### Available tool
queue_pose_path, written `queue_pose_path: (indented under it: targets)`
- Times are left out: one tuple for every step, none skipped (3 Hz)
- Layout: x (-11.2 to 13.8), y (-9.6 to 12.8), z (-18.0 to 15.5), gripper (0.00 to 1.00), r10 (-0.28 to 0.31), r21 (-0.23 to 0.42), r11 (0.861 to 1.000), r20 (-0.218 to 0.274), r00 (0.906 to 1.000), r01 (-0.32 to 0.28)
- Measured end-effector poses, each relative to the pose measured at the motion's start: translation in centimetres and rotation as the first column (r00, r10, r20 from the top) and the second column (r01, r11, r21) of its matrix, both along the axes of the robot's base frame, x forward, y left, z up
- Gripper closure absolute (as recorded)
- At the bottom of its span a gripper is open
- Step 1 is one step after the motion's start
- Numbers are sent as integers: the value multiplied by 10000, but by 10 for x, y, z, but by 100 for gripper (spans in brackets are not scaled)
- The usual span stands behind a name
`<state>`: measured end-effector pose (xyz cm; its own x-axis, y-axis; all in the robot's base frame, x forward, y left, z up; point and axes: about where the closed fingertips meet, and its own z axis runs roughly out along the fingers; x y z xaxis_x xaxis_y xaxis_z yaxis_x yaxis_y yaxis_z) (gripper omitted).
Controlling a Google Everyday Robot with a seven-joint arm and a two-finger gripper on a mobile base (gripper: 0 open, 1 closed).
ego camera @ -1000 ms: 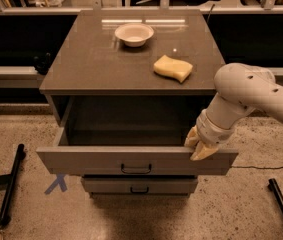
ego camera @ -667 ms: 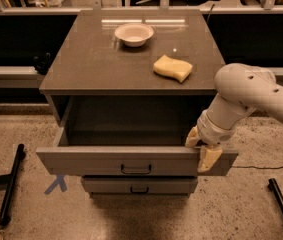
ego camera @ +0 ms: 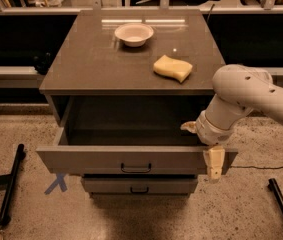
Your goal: Open top drawer
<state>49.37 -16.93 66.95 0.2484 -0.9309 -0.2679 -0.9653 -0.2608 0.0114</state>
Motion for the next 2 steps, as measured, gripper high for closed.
queue_pose_path:
  targets:
    - [0, 4, -10, 18, 94, -78, 9999, -309, 9995, -97]
    - [-2, 4, -16, 41, 111, -159, 9998, -413, 9991, -118]
